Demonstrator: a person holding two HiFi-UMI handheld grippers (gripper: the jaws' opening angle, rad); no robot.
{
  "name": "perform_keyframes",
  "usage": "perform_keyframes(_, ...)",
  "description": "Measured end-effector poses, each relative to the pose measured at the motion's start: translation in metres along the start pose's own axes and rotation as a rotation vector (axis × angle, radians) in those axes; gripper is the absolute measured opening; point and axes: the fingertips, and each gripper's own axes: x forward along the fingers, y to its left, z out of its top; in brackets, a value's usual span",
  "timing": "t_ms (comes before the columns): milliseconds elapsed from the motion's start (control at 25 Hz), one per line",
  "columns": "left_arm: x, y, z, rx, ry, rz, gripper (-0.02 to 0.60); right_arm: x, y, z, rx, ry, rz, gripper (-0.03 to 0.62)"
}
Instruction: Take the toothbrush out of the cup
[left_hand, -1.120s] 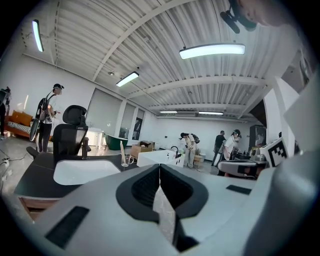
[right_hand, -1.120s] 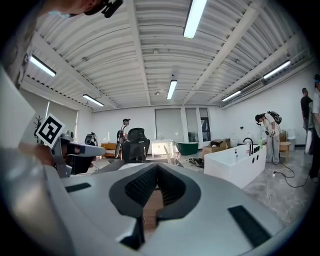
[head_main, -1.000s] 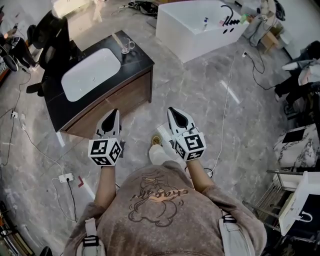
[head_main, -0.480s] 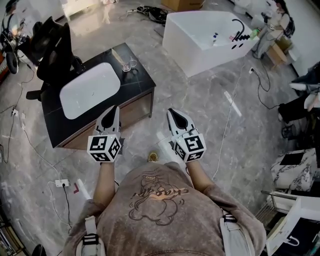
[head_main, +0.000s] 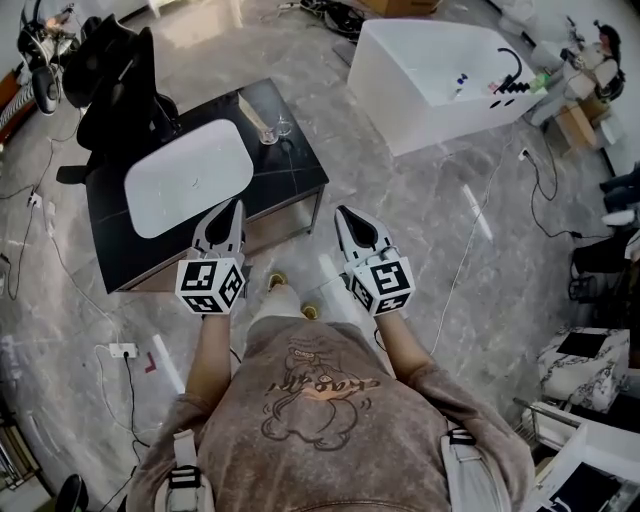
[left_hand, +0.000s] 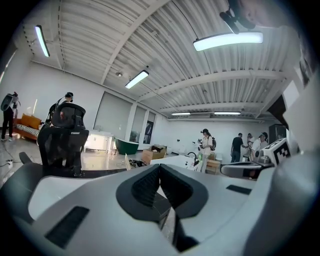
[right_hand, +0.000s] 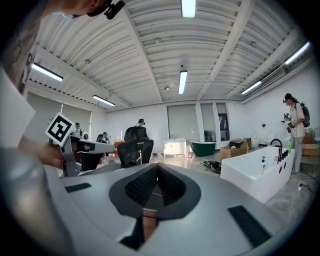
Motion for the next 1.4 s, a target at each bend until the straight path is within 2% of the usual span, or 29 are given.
perform_keyframes(160,0.028,0.022,0.005,-0.01,-0.005,0.0,0.017,0.032,-0.01,-0.001,0.01,0.006,-0.007,0.015)
perform_keyframes(360,0.063,0.041,0.012,-0.048,-0.002,-0.054,0.017,0.073,-0.027,0.009,0.024,-0.006,-0.024,0.015)
perform_keyframes(600,0.1,0.057,0.015,0.027,0.003,-0.057,0.017,0.112,-0.044,0.017,0.02,-0.016,-0.028,0.015)
perform_keyframes(800,0.118,0.056,0.023,0.038,-0.035,-0.081,0.02,0.126,-0.055,0.016,0.027,-0.013,-0.033,0.015)
perform_keyframes(840,0.12,0.057,0.025,0.029,-0.051,-0.079,0.083,0.128,-0.057,0.016,0.026,-0.012,-0.032,0.015)
perform_keyframes(880,0.123,0.059,0.028,0.016,-0.067,-0.07,0.197,0.129,-0.058,0.016,0.026,-0.011,-0.031,0.015)
perform_keyframes(920,0.125,0.062,0.03,0.005,-0.079,-0.057,0.284,0.131,-0.058,0.016,0.026,-0.01,-0.03,0.015)
perform_keyframes(960,0.128,0.065,0.031,0.0,-0.086,-0.043,0.327,0.132,-0.059,0.016,0.026,-0.008,-0.029,0.015)
perform_keyframes(1040,0.133,0.068,0.03,0.001,-0.082,-0.027,0.357,0.133,-0.059,0.015,0.025,-0.005,-0.025,0.015)
perform_keyframes(1400,0.191,0.102,-0.011,0.003,0.032,-0.015,0.356,0.14,-0.061,0.011,0.027,0.01,-0.024,0.015)
